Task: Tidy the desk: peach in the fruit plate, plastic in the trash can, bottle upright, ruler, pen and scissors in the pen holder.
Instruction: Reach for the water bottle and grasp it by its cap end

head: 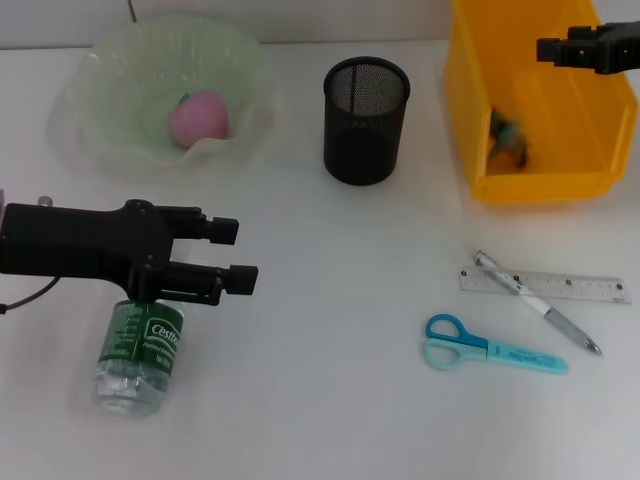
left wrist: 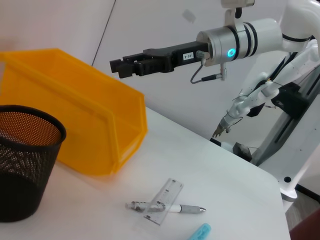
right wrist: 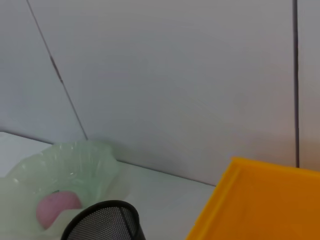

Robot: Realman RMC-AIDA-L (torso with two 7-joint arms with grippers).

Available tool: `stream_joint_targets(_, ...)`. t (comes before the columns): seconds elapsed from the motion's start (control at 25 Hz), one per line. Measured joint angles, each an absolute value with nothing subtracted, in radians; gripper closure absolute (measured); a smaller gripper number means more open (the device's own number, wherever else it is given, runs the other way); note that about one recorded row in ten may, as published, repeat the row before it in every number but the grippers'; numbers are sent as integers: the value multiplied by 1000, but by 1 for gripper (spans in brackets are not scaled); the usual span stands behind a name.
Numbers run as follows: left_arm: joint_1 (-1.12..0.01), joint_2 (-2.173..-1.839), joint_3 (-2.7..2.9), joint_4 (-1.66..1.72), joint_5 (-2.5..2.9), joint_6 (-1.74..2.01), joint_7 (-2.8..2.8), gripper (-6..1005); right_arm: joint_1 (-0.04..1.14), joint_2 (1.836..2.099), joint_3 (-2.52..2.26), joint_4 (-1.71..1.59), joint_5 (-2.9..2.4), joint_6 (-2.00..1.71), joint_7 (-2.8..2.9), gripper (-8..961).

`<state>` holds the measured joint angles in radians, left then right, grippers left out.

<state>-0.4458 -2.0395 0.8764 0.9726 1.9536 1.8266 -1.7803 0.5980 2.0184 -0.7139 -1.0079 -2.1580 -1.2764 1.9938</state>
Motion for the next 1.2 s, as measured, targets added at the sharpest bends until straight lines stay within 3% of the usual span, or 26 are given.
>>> stream_joint_targets(0.12, -447, -2038, 873, 974, 1954, 1837, -1781, 200, 595, 2015, -704, -1013, -2138, -1322, 1993, 342)
stream_joint_targets(0.52, -463, -2021, 872, 1103, 1965, 1855, -1971, 200, 470, 1986, -619, -1037, -1852, -1842, 1795, 276)
stream_joint_targets(0.72, -467, -2019, 872, 1189, 1972, 1855, -2074, 200, 370, 2018, -625, -993, -1823, -2001, 1591, 270)
stream_joint_targets(0.92, -545, -2010, 915, 1395, 2131, 1864, -2413, 200, 313, 2037, -625, -834, -1828, -2006, 1417, 271)
stream_joint_targets(1.04, -684, -2046, 934, 1438, 2419, 1873, -2630, 200, 298, 2045, -626, -759, -1828, -2007, 1336, 271)
stream_joint_targets(1.16, -705, -2052, 936, 1428, 2465, 1869, -2644, 200, 290, 2050, -626, -732, -1831, -1997, 1295, 272)
stream_joint_targets(1.2, -797, -2071, 946, 1326, 2643, 1836, -2694, 200, 290, 2051, -626, -726, -1834, -1995, 1287, 272)
